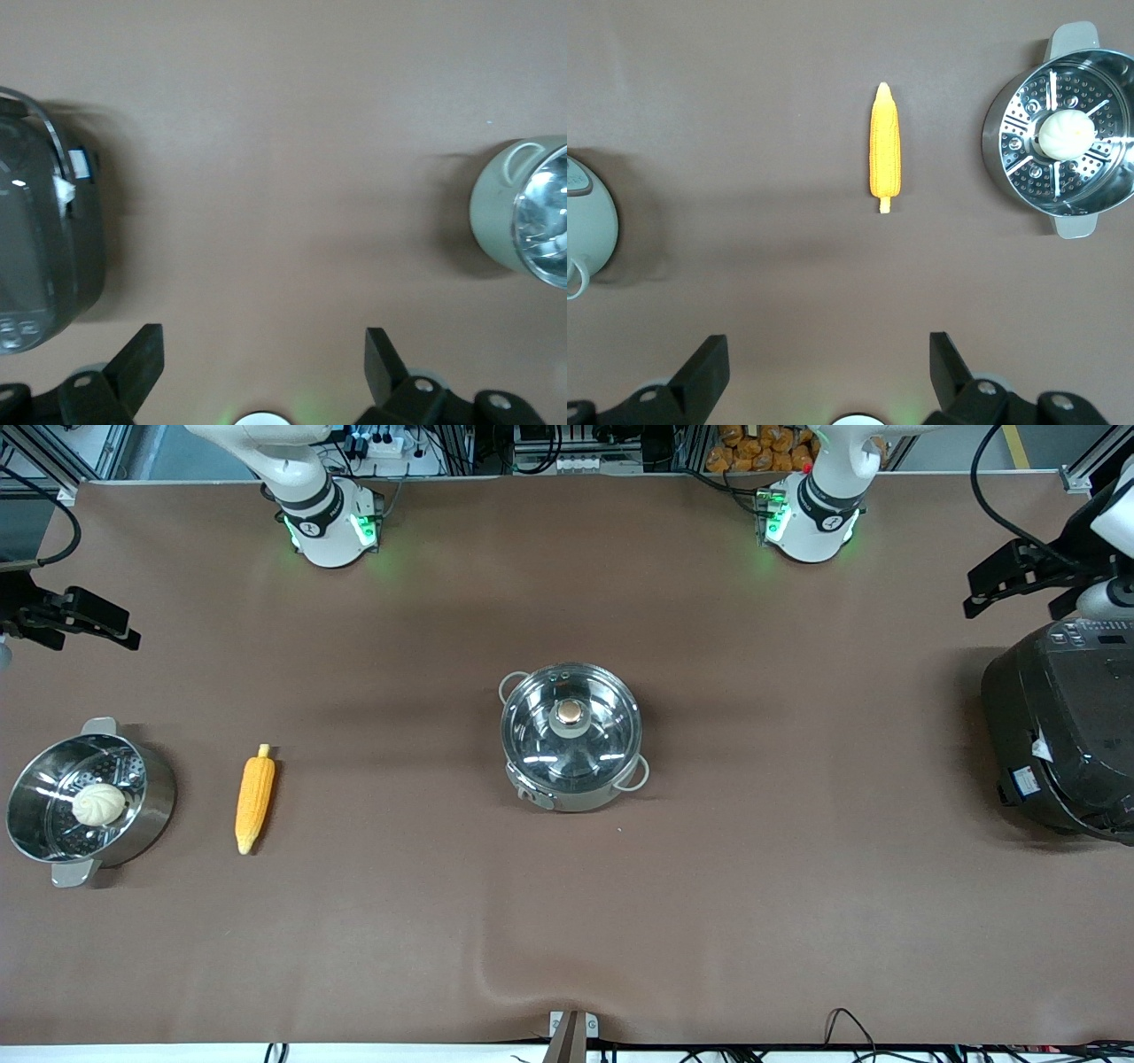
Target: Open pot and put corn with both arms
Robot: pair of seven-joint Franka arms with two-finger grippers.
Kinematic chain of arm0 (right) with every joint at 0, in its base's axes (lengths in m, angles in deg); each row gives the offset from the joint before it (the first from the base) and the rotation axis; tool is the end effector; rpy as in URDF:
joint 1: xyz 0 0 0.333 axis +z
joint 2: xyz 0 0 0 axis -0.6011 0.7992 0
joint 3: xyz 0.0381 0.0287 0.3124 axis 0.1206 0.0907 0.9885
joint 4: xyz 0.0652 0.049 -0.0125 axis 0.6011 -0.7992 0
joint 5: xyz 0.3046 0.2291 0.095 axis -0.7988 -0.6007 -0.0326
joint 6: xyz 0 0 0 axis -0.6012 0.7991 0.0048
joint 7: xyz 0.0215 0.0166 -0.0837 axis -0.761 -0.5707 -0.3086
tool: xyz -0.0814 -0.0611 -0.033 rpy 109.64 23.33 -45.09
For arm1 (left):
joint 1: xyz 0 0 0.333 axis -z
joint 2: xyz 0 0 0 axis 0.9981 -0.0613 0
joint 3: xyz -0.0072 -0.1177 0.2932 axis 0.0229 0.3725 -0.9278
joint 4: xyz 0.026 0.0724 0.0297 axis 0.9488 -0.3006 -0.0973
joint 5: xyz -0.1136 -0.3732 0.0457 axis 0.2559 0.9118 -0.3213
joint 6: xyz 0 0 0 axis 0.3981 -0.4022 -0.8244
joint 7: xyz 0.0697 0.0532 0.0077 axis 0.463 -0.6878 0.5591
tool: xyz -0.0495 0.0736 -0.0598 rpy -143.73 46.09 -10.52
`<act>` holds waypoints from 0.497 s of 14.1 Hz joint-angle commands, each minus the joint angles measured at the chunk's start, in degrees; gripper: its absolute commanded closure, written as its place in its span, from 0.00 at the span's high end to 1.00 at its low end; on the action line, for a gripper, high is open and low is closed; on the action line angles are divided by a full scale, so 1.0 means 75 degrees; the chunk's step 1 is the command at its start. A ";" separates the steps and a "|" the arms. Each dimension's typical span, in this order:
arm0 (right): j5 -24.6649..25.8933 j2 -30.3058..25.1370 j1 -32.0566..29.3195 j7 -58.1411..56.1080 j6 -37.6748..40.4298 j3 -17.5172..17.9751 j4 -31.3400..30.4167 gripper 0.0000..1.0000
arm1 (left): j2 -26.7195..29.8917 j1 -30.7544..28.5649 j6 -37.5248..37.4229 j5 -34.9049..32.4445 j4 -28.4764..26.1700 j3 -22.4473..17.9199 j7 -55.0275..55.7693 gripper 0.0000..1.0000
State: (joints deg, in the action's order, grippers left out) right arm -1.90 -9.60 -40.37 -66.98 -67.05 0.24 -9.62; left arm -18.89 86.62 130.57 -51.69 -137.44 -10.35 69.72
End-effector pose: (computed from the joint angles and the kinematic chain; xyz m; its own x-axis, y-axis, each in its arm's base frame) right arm 0.5364 -0.0255 0.6310 0.9959 -0.0282 -0.0861 -0.0318 -0.9987 -0.0399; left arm 0.5248 -0.0523 0.6644 0.9994 -0.0328 -0.0100 -0.0323 -0.9984 0.0463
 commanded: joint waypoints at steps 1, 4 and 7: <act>-0.0026 -0.0006 0.0093 0.0115 -0.0022 -0.0009 0.0016 1.00 | -0.0530 0.0075 0.0672 0.0415 0.0181 0.0045 0.0014 1.00; -0.0026 0.0005 0.0117 0.0115 -0.0057 -0.0009 0.0016 1.00 | -0.0987 0.0554 0.1400 0.0511 0.0193 0.0244 0.0421 1.00; -0.0015 0.0029 0.0163 0.0115 -0.0081 -0.0009 0.0016 1.00 | -0.1397 0.1525 0.1600 0.0452 0.0263 0.0256 0.2629 1.00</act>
State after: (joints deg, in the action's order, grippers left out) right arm -1.90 -9.53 -39.75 -66.98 -67.34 0.30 -9.65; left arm -27.59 93.98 142.01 -48.74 -137.34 -8.37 80.25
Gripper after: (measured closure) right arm 0.000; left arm 0.000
